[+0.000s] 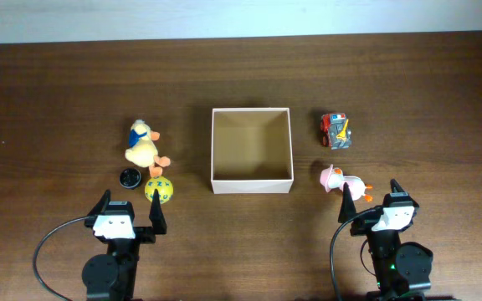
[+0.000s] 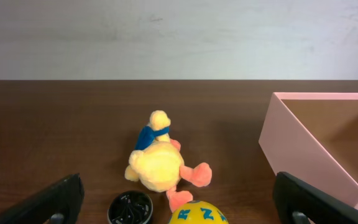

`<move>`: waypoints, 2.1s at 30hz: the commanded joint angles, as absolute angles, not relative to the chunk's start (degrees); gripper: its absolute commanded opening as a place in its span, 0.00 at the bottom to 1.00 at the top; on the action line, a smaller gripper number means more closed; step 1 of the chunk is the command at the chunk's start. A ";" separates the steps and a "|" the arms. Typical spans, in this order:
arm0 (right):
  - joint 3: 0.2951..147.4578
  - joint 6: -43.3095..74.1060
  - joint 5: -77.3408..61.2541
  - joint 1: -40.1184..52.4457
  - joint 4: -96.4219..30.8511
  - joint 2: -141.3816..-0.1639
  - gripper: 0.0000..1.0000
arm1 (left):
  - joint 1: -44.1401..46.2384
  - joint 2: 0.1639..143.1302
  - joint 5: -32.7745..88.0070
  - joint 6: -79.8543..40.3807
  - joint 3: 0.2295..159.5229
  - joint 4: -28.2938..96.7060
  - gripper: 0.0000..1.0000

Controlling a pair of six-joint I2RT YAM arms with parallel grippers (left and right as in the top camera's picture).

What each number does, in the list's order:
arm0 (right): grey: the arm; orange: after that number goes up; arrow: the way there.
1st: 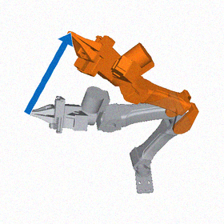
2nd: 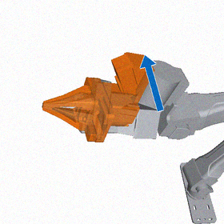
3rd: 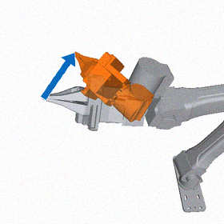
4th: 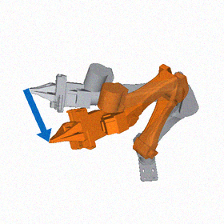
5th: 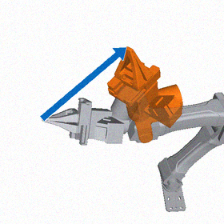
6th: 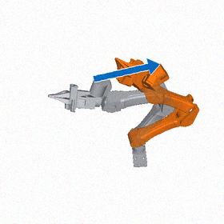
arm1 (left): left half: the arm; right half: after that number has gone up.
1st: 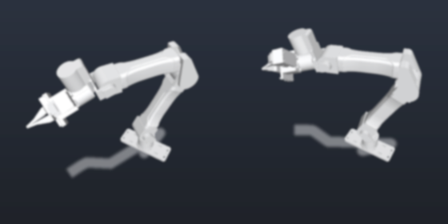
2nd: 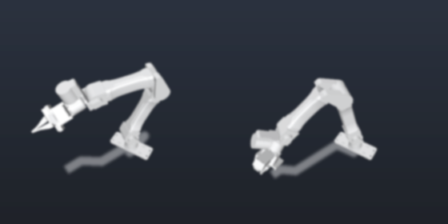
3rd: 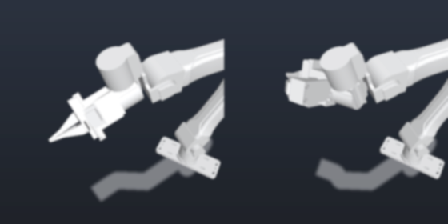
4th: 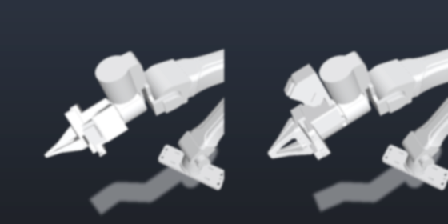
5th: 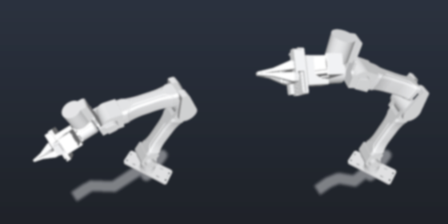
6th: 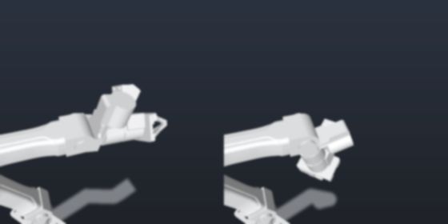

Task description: Pack container

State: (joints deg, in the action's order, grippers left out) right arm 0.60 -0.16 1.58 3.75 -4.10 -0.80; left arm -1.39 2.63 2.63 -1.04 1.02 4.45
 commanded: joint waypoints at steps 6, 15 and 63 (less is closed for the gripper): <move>0.32 0.03 2.11 3.64 -4.54 -0.36 0.99 | -1.13 2.83 3.44 0.08 0.54 4.34 0.99; 0.32 0.03 2.09 3.64 -4.54 -0.36 0.99 | -1.13 2.83 3.44 0.08 0.54 4.34 0.99; 0.32 0.03 2.09 3.64 -4.54 -0.36 0.99 | -1.26 82.63 -0.08 -6.83 65.47 33.85 0.99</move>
